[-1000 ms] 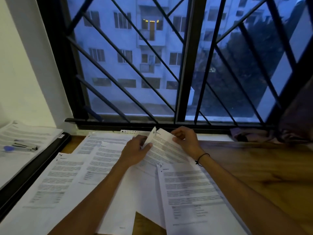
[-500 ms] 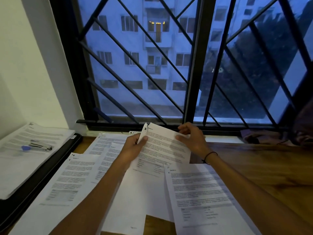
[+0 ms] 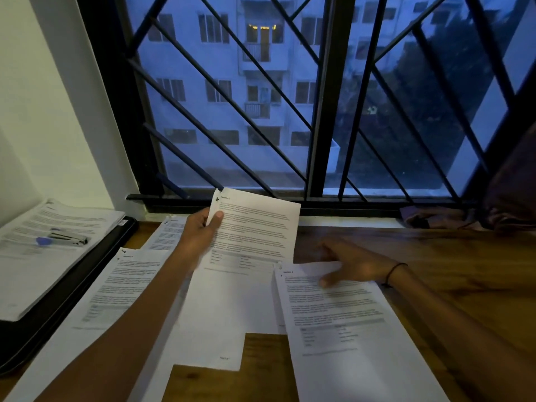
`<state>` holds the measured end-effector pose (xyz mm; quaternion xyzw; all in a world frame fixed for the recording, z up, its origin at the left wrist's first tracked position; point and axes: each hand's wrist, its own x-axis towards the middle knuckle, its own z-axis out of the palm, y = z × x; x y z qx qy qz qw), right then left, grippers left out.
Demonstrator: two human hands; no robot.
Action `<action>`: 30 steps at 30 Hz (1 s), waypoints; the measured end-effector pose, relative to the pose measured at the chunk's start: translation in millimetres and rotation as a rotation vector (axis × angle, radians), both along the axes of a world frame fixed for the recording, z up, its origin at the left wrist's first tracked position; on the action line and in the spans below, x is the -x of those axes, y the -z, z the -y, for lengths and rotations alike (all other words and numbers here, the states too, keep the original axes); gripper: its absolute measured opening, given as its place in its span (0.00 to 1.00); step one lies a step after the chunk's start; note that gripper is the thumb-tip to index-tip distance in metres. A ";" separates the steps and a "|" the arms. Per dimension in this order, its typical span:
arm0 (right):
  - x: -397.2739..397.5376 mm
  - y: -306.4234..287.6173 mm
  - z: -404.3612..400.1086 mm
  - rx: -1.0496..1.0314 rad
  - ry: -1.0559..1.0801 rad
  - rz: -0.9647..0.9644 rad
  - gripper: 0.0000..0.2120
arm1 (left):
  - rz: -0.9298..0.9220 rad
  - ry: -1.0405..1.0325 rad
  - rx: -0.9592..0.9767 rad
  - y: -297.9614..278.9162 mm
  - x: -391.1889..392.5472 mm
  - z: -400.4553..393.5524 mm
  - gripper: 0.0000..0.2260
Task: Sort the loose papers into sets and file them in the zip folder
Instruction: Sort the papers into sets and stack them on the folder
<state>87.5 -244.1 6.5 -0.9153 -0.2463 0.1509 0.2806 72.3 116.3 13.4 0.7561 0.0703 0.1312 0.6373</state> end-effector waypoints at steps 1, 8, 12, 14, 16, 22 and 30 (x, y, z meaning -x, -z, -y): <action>1.6 1.2 0.7 0.047 -0.017 0.000 0.34 | 0.001 -0.008 0.004 -1.9 1.9 -0.2 0.08; -2.5 -6.0 -11.0 0.130 -0.006 0.042 0.18 | 0.045 0.014 0.072 -7.5 12.8 -19.9 0.08; -6.8 -13.5 -9.6 0.087 -0.011 0.077 0.10 | 0.065 -0.034 0.129 -11.5 15.8 -49.9 0.09; -14.8 -13.6 -7.1 0.076 0.021 0.119 0.08 | 0.087 -0.043 0.196 -15.2 15.8 -69.7 0.10; -25.2 -11.5 -5.0 0.099 0.057 0.163 0.07 | 0.116 -0.024 0.228 -21.2 17.3 -84.9 0.11; -45.5 -14.0 -23.5 0.032 0.096 0.234 0.07 | 0.029 0.030 0.212 -24.4 20.7 -81.4 0.14; -45.5 -42.8 -68.5 -0.158 -0.012 0.302 0.07 | -0.112 0.113 -0.047 -7.8 22.7 -9.1 0.09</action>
